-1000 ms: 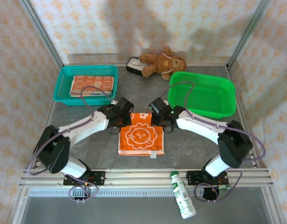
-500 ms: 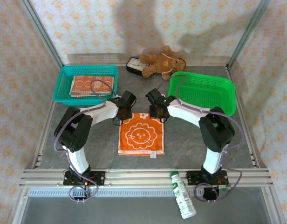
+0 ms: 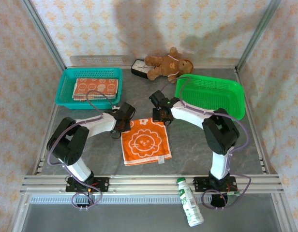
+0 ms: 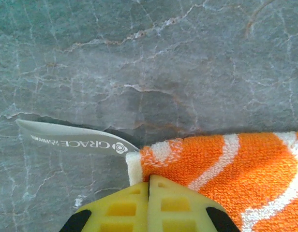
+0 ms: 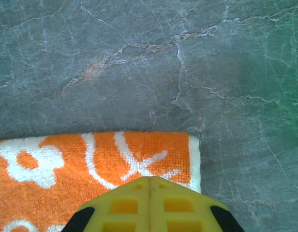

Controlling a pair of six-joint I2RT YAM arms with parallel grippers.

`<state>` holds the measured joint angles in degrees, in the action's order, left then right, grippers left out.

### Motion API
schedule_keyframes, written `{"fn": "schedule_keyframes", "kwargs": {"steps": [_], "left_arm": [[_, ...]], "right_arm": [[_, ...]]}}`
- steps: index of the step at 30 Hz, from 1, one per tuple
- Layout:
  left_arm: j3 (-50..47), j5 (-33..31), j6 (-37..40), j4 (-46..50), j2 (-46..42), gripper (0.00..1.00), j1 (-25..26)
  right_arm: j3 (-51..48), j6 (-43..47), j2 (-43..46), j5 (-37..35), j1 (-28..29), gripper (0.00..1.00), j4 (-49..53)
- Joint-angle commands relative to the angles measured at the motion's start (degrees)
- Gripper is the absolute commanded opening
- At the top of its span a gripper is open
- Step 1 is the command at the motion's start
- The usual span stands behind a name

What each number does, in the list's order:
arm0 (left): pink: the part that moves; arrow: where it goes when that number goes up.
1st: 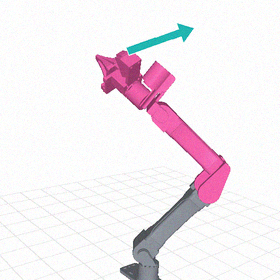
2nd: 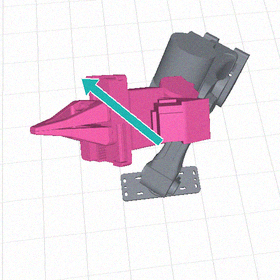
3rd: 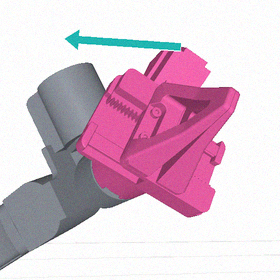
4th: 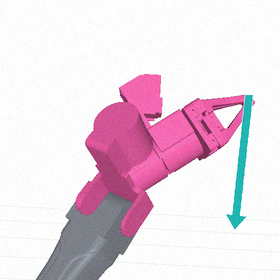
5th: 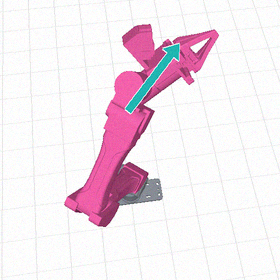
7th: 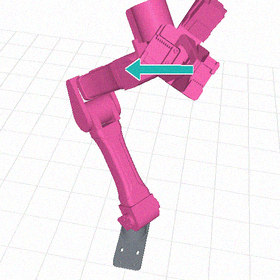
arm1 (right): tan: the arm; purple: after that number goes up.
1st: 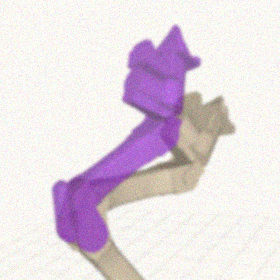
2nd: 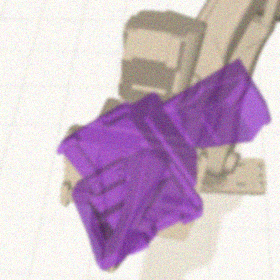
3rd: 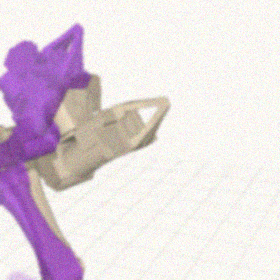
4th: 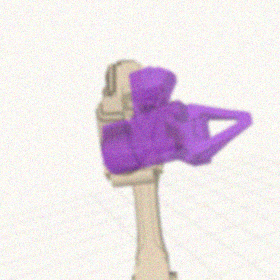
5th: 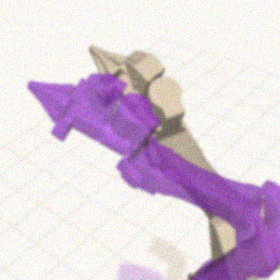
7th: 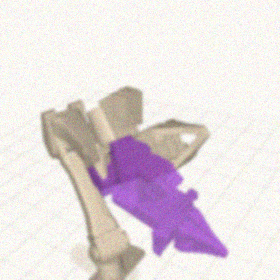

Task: Fold and stack the towels

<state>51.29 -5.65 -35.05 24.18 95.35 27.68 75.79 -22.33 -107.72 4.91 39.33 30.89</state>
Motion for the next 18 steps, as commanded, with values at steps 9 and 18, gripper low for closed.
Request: {"fn": "schedule_keyframes", "kwargs": {"steps": [9, 18], "left_arm": [[-1.06, -1.31, -0.20, 1.23, 0.60, 0.00, -0.44], [-0.29, -3.98, 1.27, 4.32, 0.72, 0.00, -1.21]], "right_arm": [[1.95, 1.23, -8.26, -2.58, -1.66, 0.00, 0.50], [0.28, 0.77, -5.39, 1.42, -1.29, 0.00, -0.40]]}}
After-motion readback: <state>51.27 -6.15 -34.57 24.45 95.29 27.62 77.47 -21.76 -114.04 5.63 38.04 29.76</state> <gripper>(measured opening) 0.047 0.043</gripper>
